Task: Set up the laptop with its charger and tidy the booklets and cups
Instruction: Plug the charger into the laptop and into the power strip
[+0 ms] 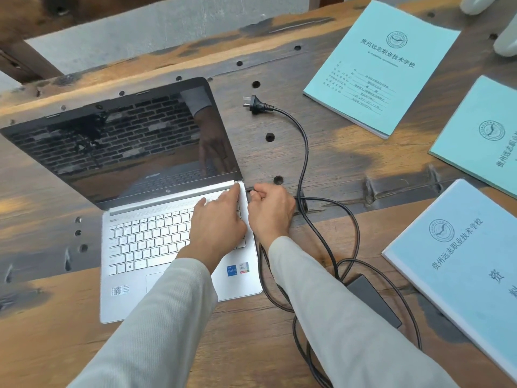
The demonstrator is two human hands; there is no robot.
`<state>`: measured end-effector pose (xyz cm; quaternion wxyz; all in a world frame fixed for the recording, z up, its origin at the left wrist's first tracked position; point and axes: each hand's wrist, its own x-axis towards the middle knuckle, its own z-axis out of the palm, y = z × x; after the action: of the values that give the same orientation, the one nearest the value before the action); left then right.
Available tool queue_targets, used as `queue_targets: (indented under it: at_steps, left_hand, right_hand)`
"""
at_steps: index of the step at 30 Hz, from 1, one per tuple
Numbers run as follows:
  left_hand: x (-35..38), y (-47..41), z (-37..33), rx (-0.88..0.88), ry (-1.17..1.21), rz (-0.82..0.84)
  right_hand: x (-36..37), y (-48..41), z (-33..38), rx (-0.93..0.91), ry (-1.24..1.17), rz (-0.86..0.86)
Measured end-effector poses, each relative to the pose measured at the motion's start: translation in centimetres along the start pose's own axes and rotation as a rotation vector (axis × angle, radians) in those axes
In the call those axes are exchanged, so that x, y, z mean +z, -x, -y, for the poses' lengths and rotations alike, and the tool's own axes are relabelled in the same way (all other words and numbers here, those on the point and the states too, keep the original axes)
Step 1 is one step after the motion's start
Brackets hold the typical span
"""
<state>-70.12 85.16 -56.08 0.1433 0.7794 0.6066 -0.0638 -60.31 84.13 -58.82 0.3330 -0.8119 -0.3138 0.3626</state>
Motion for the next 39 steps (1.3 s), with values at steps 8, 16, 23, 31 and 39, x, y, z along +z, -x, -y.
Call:
queue_targets:
  at_steps: [8,16,23,31,39]
  left_hand:
    - [0.5,-0.4,0.0,0.066,-0.068,0.046]
    - [0.4,-0.7,-1.0,0.030,-0.082,0.010]
    - [-0.4,-1.4,-1.5,-0.002,-0.025,-0.025]
    - [-1.6,-1.5,-3.1,-0.048,0.161,0.025]
    - [-6.2,-0.1,-7.8,-0.289,0.956,0.257]
  right_hand:
    - [-0.3,-0.1,1.1,0.030,0.044,0.010]
    - [-2.1,-1.7,2.3,-0.094,0.328,0.211]
    - [-5.1,-6.7,1.5,-0.240,0.494,-0.092]
    - [-6.8,-8.2,1.1,0.084,0.268,0.010]
    - [-11.4,-5.6,5.1,0.350,-0.479,0.573]
